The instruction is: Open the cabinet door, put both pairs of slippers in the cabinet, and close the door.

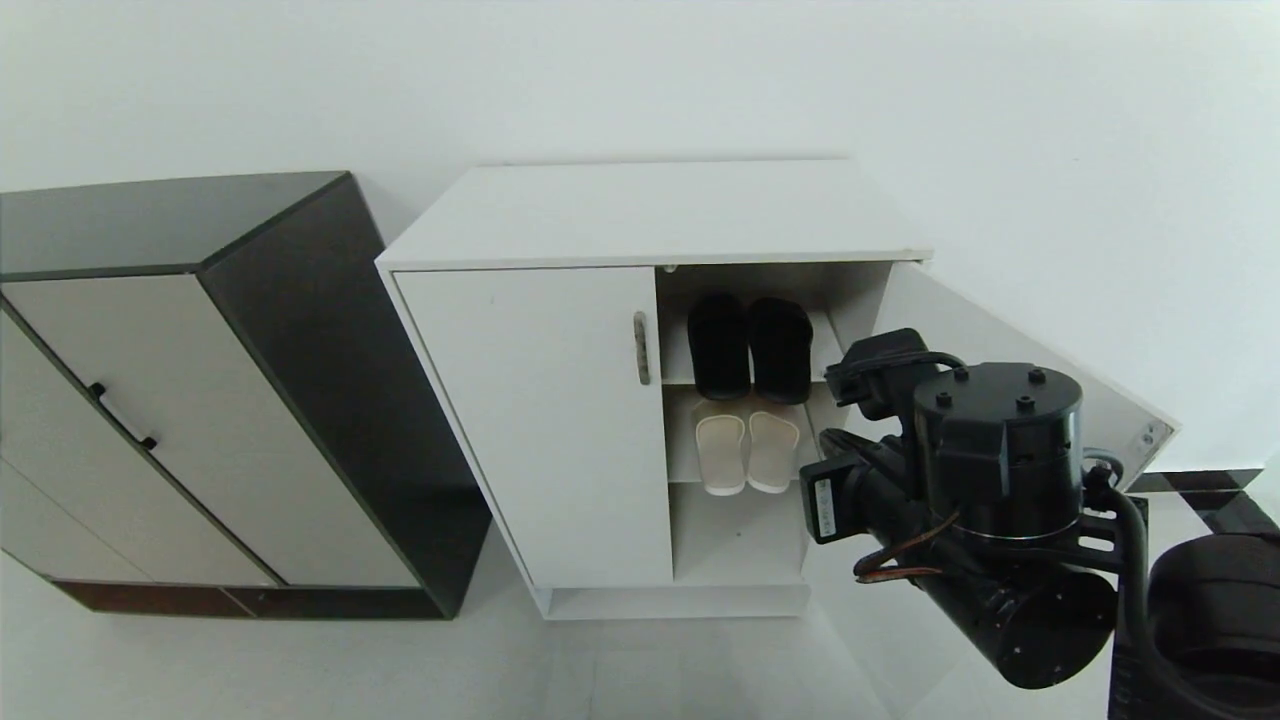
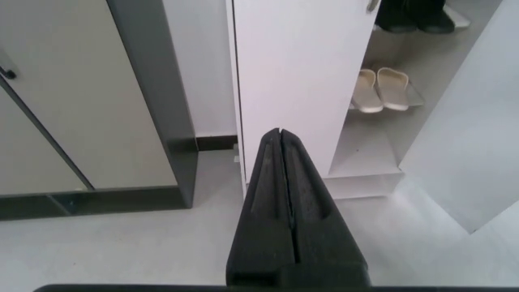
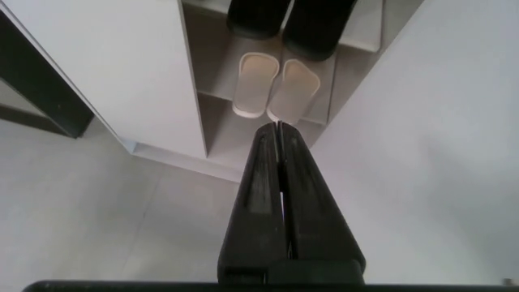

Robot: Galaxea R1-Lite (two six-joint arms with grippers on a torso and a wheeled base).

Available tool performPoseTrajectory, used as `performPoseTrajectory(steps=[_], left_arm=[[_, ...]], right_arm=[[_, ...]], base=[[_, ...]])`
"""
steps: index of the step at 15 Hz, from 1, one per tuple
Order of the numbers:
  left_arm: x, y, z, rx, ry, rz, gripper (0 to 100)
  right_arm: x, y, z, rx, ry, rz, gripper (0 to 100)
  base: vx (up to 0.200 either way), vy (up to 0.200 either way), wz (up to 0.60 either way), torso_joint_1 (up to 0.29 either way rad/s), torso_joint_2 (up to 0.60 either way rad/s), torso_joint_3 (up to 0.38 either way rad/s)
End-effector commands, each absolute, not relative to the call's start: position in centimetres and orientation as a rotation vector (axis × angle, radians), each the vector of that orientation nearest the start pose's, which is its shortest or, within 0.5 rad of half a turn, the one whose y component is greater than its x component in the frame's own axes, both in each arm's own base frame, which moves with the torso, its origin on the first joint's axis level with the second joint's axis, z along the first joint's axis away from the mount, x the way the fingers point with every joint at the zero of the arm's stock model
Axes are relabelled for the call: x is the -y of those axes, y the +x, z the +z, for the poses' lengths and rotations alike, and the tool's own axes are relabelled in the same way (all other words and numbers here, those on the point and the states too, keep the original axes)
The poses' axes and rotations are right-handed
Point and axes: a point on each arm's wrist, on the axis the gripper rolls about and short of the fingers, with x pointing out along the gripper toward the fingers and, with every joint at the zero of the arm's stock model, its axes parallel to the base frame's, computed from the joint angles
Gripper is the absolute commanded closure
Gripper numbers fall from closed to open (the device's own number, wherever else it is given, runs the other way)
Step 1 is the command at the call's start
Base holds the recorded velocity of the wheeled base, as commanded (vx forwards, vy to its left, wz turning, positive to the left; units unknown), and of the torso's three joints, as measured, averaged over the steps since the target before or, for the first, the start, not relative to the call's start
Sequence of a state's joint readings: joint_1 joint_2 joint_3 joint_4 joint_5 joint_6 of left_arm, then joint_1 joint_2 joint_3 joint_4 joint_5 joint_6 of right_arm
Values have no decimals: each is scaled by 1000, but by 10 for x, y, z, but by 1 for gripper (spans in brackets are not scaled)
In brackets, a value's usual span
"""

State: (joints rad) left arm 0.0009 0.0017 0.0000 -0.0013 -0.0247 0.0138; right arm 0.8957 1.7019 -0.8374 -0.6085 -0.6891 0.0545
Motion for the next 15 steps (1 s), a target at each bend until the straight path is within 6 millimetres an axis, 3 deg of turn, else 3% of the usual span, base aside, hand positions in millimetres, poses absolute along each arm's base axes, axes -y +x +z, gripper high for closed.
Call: performPoseTrajectory(steps=[1,11,15], left_arm=[[1,-23,76,-1,14,-23,100],[1,-23,76,-1,14,-23,100],[1,-23,76,-1,14,-23,100]], right_arm=[[-228,201,189,-186,-128,201,100],[-227,200,187,-191,-133,202,100],[-228,201,184,-199,-139,208,100]], base=[[0,0,0,193,-505,-300],[0,0,0,231,-544,-314],[0,0,0,67,-145,-84]])
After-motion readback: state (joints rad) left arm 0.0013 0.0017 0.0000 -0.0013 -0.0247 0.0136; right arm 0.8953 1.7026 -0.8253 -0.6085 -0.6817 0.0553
